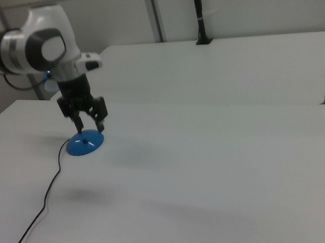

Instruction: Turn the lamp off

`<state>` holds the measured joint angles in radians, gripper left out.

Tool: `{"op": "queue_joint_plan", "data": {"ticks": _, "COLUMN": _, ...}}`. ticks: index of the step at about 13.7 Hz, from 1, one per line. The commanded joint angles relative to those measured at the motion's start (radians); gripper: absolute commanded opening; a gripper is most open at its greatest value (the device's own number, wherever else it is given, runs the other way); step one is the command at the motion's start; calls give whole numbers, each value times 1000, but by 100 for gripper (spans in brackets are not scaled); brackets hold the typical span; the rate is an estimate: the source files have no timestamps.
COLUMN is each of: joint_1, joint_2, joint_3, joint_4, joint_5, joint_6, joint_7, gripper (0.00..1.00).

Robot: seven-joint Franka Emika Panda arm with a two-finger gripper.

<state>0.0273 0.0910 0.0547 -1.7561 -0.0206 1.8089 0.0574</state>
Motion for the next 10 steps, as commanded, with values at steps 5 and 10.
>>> {"op": "queue_joint_plan", "data": {"ticks": 5, "joint_1": -63, "joint_2": -149, "joint_3": -101, "joint_4": 46, "joint_5": 4, "joint_6": -59, "joint_7": -143, "gripper": 100}}
{"op": "queue_joint_plan", "data": {"ticks": 10, "joint_1": -58, "joint_2": -149, "joint_3": -105, "joint_4": 46, "joint_5": 16, "joint_6": -57, "joint_7": -108, "gripper": 100}}
